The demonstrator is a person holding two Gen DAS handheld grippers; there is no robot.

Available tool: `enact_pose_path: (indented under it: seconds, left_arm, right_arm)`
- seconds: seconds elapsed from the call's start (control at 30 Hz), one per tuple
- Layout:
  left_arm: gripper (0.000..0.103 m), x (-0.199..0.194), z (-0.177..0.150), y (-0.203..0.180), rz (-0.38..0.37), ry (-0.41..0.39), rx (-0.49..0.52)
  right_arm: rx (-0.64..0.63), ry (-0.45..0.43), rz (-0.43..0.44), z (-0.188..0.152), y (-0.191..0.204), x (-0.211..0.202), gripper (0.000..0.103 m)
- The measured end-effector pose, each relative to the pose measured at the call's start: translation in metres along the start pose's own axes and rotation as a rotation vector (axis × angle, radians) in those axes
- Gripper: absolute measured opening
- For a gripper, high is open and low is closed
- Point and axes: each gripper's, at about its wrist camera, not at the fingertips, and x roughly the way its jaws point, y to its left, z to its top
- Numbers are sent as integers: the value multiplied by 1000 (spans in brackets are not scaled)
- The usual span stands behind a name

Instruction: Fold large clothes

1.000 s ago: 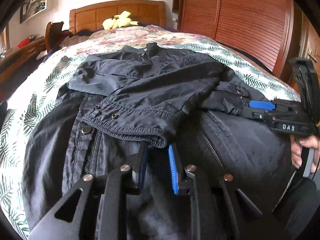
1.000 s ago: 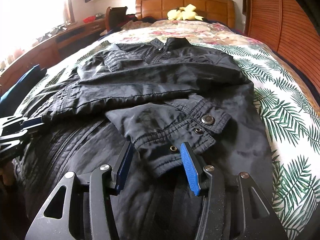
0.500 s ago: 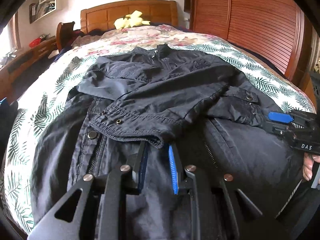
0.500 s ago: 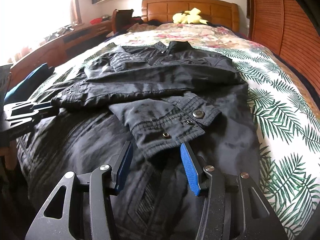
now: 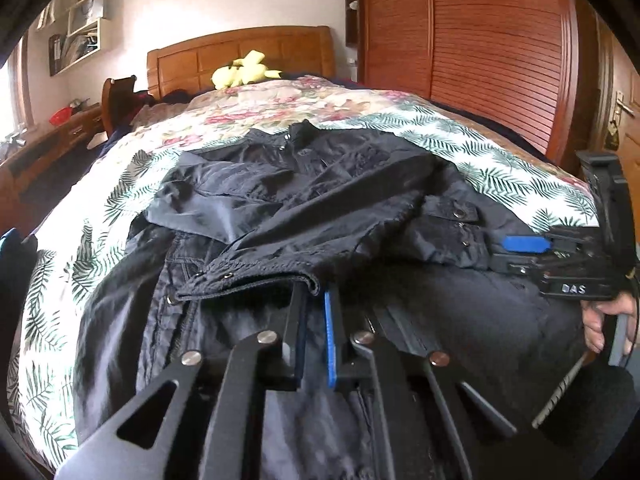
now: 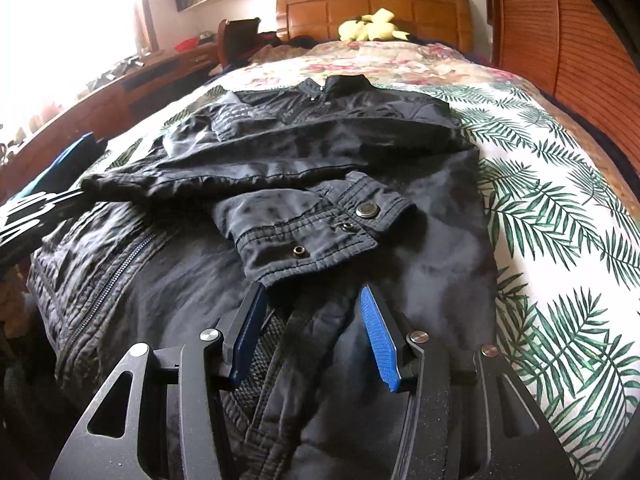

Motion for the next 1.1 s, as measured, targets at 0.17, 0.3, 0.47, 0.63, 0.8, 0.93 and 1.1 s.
enact_pose_path:
  seconds: [0.17, 0.3, 0.47, 0.63, 0.8, 0.93, 1.1]
  left_arm:
    - [8, -2, -9, 7, -43, 61, -18]
    - [8, -21, -17, 20, -15, 42, -11]
    - [10, -51, -33, 50, 35, 51, -1]
    - [11, -70, -54, 89, 102, 88, -37]
    - [11, -72, -73, 121, 139, 131, -100]
    - [16, -71, -83, 135, 156, 151, -119]
    - [23, -66, -94, 151, 155, 182, -140]
  right_arm:
    - [-27, -6, 8, 5, 10, 2, 50]
    - [-48, -4, 0, 8, 19, 7, 50]
    - [-72, 5, -6, 11, 27, 14, 50]
    - [-95, 12, -21, 12, 33, 19, 50]
    - [-98, 20, -31, 13, 34, 24, 50]
    - [-101, 23, -43, 12, 34, 27, 50]
    - [-110, 25, -57, 12, 36, 28, 51]
